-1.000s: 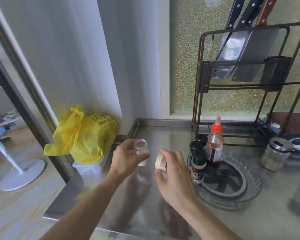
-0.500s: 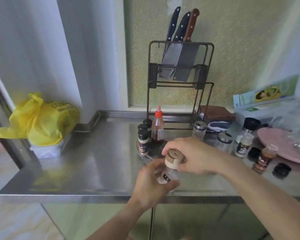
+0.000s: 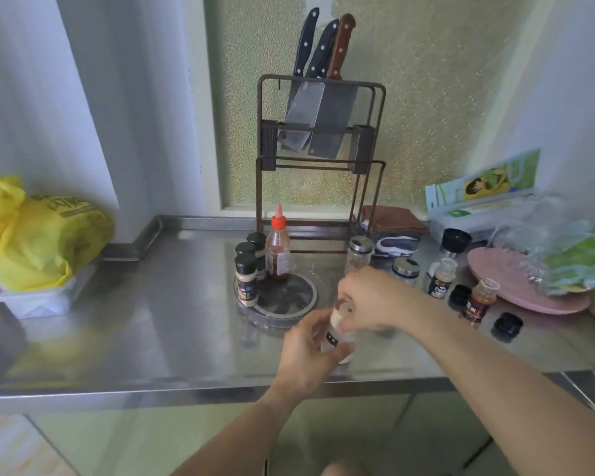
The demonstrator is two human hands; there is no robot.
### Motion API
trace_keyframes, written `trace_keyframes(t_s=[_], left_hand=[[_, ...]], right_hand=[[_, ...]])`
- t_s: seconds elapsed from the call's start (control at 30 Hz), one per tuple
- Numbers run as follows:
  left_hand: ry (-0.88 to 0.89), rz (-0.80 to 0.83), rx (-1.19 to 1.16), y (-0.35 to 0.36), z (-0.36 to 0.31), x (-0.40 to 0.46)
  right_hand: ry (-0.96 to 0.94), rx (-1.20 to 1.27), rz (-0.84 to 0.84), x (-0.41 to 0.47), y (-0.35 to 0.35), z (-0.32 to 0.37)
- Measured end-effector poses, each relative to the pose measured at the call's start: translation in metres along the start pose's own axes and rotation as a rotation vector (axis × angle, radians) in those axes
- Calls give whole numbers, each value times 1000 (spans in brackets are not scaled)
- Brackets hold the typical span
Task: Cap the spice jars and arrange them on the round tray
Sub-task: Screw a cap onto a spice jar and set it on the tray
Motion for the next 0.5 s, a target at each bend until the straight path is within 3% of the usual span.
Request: trace_keyframes(t_s=[0.17, 0.5], left_hand=[[21, -17, -19, 1, 2, -1], [15, -6, -33, 2, 4, -3]], right_hand=[[-48, -37, 59, 1, -1, 7], [85, -81, 79, 0, -1, 0]])
Point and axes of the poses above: each hand's wrist, its own x-axis towards the middle knuckle, its own y-axis out of the palm, z = x × y, the point moved 9 cm from there along x, towards the middle knuckle, and after that the axes turned 3 degrees about -x, right-handed, at the moved point
